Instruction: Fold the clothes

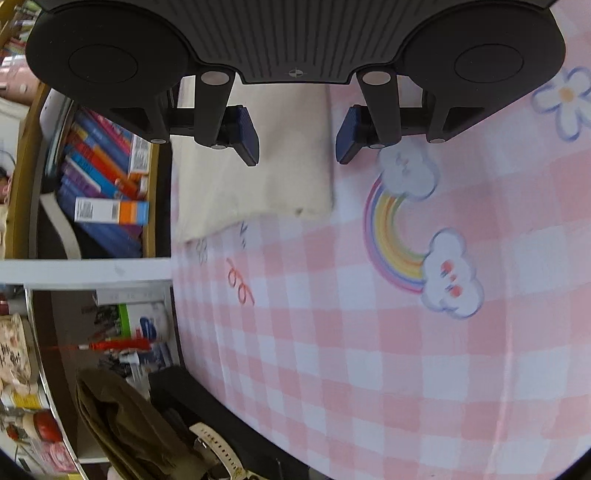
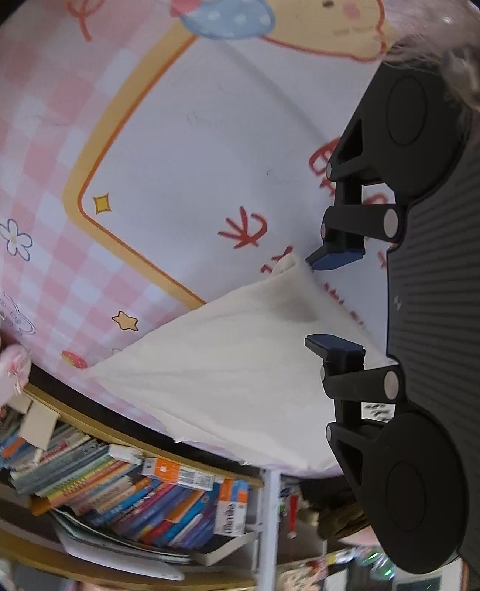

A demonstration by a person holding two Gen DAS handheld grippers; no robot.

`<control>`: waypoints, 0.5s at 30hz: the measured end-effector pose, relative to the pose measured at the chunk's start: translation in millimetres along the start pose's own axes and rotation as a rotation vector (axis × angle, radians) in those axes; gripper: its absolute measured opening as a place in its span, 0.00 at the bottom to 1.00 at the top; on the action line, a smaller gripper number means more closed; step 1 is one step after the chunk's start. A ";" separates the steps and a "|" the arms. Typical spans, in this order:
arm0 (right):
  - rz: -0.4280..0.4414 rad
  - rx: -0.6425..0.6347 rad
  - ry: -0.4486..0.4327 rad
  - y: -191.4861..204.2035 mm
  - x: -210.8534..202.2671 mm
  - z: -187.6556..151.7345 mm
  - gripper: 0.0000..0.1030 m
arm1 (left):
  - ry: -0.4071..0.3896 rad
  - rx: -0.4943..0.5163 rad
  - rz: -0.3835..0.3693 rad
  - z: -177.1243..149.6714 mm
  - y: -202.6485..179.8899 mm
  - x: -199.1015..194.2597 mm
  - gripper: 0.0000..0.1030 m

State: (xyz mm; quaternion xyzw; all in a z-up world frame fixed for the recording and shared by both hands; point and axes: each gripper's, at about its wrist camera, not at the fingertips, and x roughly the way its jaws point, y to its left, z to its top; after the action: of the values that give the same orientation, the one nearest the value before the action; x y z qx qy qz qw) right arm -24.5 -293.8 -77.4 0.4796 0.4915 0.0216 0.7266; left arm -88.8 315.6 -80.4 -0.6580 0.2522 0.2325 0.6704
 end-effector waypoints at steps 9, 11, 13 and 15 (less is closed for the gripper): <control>0.000 -0.052 -0.062 24.5 -4.9 9.9 0.04 | 0.066 0.290 -0.102 -1.6 -49.9 -22.6 0.03; 0.059 -0.101 -0.085 33.8 -23.9 7.2 0.04 | 0.069 0.335 -0.109 0.7 -52.7 -31.6 0.03; 0.030 -0.152 -0.076 36.7 -30.7 2.9 0.04 | 0.083 0.327 -0.034 5.5 -36.6 -25.8 0.03; -0.044 -0.167 -0.049 27.3 -19.3 1.2 0.04 | 0.106 0.289 0.037 7.7 -13.7 -16.0 0.03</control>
State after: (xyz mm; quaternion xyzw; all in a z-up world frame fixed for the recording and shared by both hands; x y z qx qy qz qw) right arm -21.6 -289.7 -44.3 0.4068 0.4803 0.0350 0.7763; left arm -91.9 323.2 -59.5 -0.5613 0.3300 0.1708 0.7395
